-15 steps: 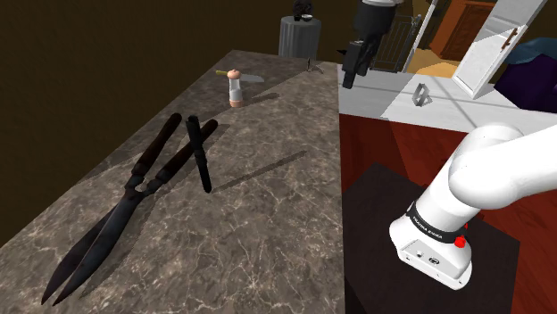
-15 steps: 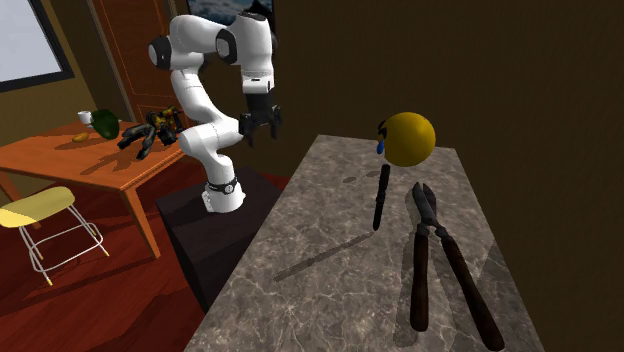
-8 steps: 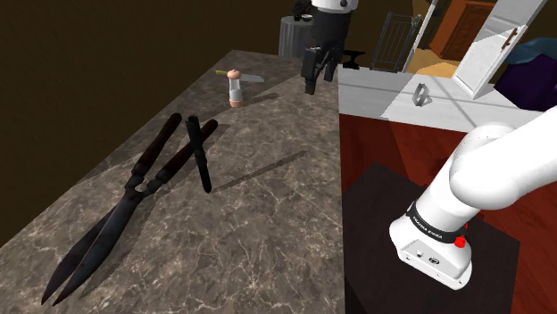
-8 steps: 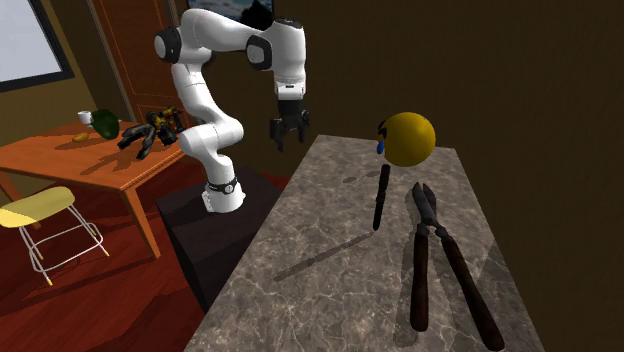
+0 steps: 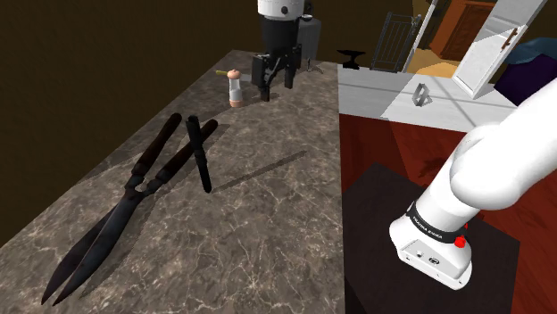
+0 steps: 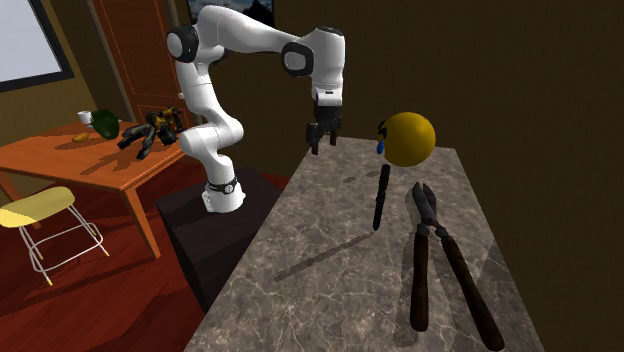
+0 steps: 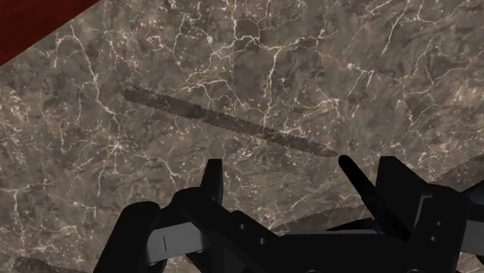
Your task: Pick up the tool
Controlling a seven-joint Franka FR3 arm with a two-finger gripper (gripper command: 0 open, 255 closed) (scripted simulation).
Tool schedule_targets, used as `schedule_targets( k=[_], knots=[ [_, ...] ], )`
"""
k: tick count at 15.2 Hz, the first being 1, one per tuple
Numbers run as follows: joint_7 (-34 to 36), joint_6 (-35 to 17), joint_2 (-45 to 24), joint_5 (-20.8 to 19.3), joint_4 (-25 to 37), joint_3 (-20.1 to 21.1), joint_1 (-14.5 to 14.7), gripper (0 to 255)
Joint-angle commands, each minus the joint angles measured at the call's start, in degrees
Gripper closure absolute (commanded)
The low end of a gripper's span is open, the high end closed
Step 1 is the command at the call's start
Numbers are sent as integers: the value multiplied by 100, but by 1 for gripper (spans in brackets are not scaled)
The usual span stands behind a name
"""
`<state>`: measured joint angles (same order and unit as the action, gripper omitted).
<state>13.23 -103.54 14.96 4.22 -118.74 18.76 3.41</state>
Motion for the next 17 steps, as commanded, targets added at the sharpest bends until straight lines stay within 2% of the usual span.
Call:
schedule_targets(
  k=[1,8,16,17],
  knots=[
    [234,-73,-437,-83,336,145,23,0],
    [1102,15,-2088,-607,1909,536,278,0],
    [1851,647,-4166,-1336,4409,597,1022,0],
    [1851,568,-4161,-1332,4325,588,1017,0]
  ],
)
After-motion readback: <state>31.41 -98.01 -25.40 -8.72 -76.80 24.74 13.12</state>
